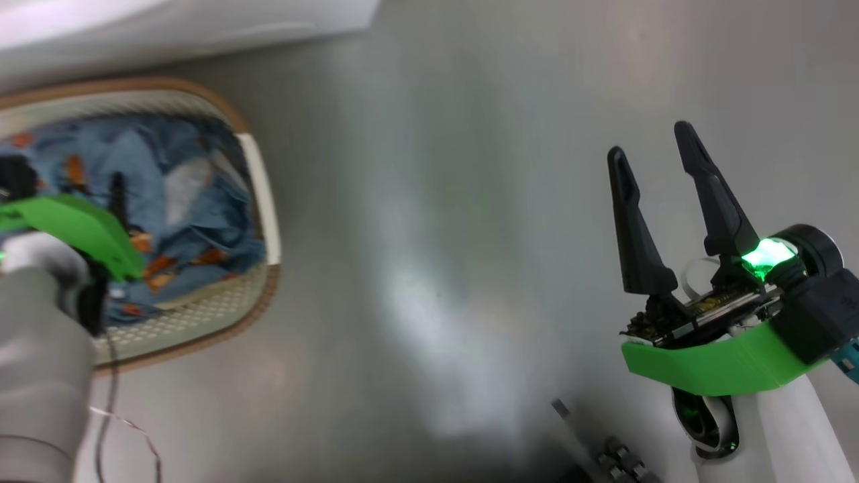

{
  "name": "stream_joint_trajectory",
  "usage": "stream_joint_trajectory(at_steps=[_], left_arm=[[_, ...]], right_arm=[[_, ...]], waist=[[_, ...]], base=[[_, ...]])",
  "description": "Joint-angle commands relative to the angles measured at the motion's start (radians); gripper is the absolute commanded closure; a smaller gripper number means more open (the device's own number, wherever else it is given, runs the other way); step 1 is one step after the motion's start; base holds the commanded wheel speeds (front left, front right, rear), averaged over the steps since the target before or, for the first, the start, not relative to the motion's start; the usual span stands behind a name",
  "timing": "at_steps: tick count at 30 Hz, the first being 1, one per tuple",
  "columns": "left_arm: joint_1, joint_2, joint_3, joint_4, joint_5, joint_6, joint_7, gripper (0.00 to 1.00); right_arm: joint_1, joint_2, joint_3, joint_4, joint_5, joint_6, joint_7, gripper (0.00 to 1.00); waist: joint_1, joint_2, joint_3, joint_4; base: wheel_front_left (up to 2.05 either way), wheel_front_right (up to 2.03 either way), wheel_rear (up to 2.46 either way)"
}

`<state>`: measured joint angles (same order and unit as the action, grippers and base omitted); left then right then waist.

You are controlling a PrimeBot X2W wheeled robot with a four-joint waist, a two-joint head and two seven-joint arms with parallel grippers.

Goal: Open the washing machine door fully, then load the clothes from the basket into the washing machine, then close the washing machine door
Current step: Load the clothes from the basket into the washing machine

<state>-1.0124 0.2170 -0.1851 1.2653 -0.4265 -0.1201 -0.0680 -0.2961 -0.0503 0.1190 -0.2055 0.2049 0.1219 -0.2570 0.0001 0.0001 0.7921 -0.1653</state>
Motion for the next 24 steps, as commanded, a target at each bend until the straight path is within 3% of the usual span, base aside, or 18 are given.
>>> stream_joint_trajectory(at_steps=[1, 8, 14, 15, 16, 17, 24], left_arm=[[-0.006, 0.062, 0.023, -0.001, -0.008, -0.002, 0.011, 0.00], [-0.058, 0.140, 0.046, 0.012, -0.032, 0.024, 0.068, 0.00], [-0.069, 0.174, 0.043, 0.018, -0.033, 0.056, 0.090, 0.01], [-0.070, 0.172, 0.042, 0.018, -0.033, 0.061, 0.092, 0.18], [-0.072, 0.176, 0.039, 0.019, -0.033, 0.065, 0.096, 0.91], [-0.073, 0.176, 0.039, 0.019, -0.035, 0.066, 0.096, 1.00], [-0.069, 0.155, 0.027, 0.021, -0.036, 0.074, 0.080, 1.00]], right_arm=[[0.006, 0.000, 0.029, -0.033, 0.022, 0.009, -0.005, 0.00], [-0.007, 0.000, 0.056, -0.055, 0.053, 0.009, -0.005, 0.00], [-0.006, 0.000, 0.067, -0.058, 0.068, 0.009, -0.005, 0.00], [-0.006, 0.000, 0.068, -0.058, 0.068, 0.009, -0.005, 0.00], [-0.006, 0.000, 0.070, -0.059, 0.067, 0.009, -0.005, 0.00], [-0.007, 0.000, 0.070, -0.058, 0.066, 0.009, -0.005, 0.00], [-0.018, 0.000, 0.065, -0.048, 0.056, 0.009, -0.005, 0.00]], waist=[[-0.0001, -0.0001, 0.121, -0.100], [-0.0001, -0.0001, 0.184, -0.144], [-0.0001, -0.0001, 0.202, -0.151], [-0.0001, -0.0001, 0.203, -0.149], [-0.0001, -0.0001, 0.203, -0.145], [-0.0001, -0.0001, 0.202, -0.143], [-0.0001, -0.0001, 0.186, -0.117]], base=[[0.00, 0.00, 0.00], [0.00, 0.00, 0.00], [0.00, 0.00, 0.00], [0.00, 0.00, 0.00], [0.00, 0.00, 0.00], [0.00, 0.00, 0.00], [0.00, 0.00, 0.00]])
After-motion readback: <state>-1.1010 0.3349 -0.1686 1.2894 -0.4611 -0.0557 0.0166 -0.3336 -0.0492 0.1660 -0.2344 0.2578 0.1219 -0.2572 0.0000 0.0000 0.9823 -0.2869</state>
